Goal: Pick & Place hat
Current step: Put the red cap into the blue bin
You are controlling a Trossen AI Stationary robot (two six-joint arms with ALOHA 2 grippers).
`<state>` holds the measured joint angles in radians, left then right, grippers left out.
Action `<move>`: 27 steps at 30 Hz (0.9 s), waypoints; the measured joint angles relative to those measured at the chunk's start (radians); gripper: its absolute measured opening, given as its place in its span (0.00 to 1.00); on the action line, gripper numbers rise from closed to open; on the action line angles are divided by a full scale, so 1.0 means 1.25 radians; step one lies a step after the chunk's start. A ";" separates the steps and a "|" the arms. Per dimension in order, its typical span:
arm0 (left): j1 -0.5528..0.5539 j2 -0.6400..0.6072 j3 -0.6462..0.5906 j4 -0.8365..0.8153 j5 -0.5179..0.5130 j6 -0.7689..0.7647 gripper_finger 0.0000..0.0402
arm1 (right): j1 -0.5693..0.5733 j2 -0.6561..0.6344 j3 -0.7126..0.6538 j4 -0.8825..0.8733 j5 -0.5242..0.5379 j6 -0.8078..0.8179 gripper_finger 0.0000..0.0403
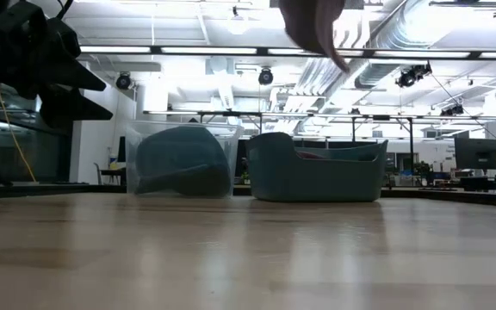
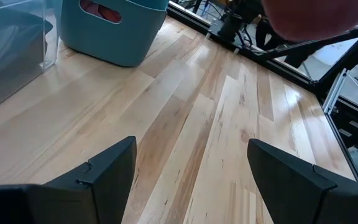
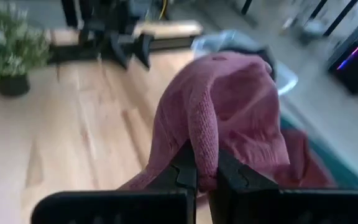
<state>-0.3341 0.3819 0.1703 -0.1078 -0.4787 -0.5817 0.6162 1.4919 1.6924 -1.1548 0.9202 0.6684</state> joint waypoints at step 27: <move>0.000 0.000 0.000 0.000 0.000 0.000 0.73 | -0.034 -0.226 -0.417 0.600 0.181 -0.398 0.01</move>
<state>-0.3341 0.3820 0.1703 -0.1078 -0.4786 -0.5817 0.5739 1.2098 1.1717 -0.4042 1.1468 0.1713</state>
